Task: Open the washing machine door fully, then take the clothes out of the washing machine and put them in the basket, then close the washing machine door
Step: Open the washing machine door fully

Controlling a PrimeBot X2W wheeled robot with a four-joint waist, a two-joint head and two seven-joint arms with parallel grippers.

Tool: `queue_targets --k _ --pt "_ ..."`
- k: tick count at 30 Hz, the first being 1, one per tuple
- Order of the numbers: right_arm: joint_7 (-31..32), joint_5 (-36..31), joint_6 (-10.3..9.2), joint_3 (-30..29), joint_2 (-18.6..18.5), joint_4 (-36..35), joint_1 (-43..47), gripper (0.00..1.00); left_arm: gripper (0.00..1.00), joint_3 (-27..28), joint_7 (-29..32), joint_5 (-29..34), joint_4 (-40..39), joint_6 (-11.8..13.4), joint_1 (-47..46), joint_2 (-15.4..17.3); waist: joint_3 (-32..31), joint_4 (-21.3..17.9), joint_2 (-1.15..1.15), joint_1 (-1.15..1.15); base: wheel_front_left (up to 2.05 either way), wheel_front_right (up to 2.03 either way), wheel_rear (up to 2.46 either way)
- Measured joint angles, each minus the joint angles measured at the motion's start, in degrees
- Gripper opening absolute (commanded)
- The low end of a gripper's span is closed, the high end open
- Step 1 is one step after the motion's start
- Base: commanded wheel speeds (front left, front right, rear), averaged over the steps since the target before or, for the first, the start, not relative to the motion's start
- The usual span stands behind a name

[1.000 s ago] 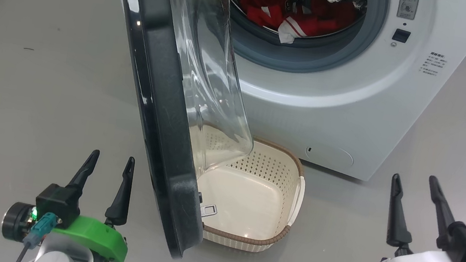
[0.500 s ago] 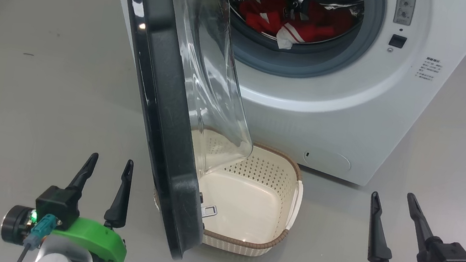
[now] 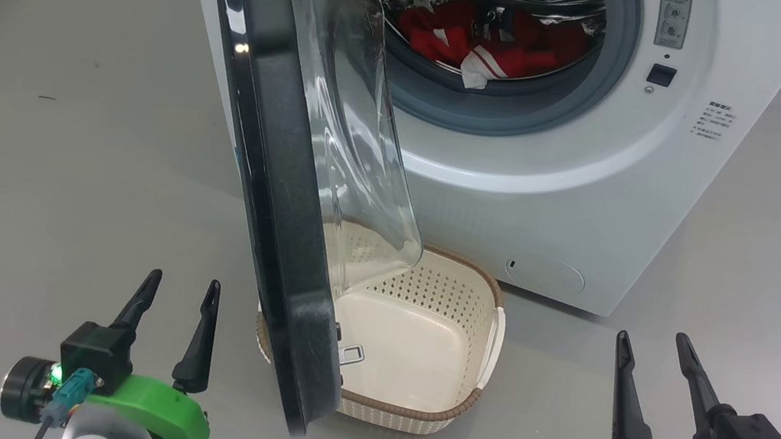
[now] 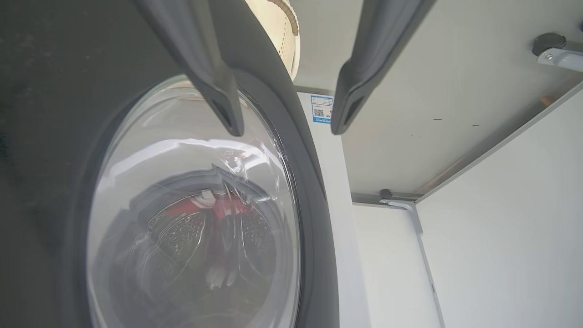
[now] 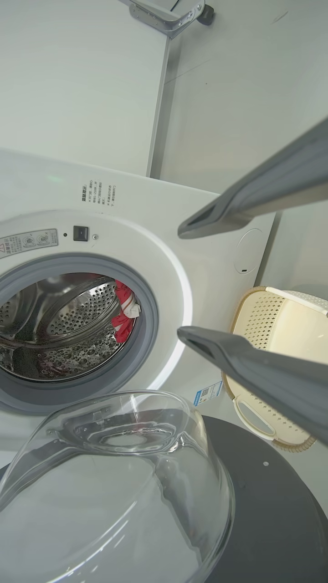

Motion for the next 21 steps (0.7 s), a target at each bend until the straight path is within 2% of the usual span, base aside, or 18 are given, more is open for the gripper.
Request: queue_targets --k 15,16,17,18,19,21 --pt "0.0 -1.5 1.83 -1.8 1.1 0.5 0.1 1.0 1.0 -0.1 0.0 0.0 0.1 0.0 0.0 0.0 -0.2 0.1 0.0 0.0 0.0 0.0 0.0" --pt "0.0 -1.6 1.86 -1.9 1.1 0.6 0.1 1.0 0.82 -0.1 0.0 0.0 0.1 0.0 0.0 0.0 -0.3 0.1 0.0 0.0 0.0 0.0 0.0" --pt "0.0 -1.6 1.96 -2.1 1.2 0.6 0.1 1.0 0.48 -0.2 0.0 0.0 0.2 0.0 0.0 0.0 -0.3 0.1 0.0 0.0 0.0 0.0 0.0" --pt "0.0 -1.6 2.16 -2.2 1.3 0.6 0.1 1.0 0.37 -0.2 0.0 0.0 0.3 0.0 0.0 0.0 -0.4 0.1 0.0 0.0 0.0 0.0 0.0" --pt "0.0 -1.7 2.34 -2.3 1.4 0.7 0.1 1.0 0.0 -0.2 0.0 0.0 0.3 0.0 0.0 0.0 -0.5 0.1 0.0 0.0 0.0 0.0 0.0" --pt "0.0 -1.9 2.35 -2.6 1.6 0.7 0.1 1.0 0.0 -0.3 0.0 0.0 0.5 0.0 0.1 0.0 -0.6 0.1 0.0 0.0 0.0 0.0 0.0"
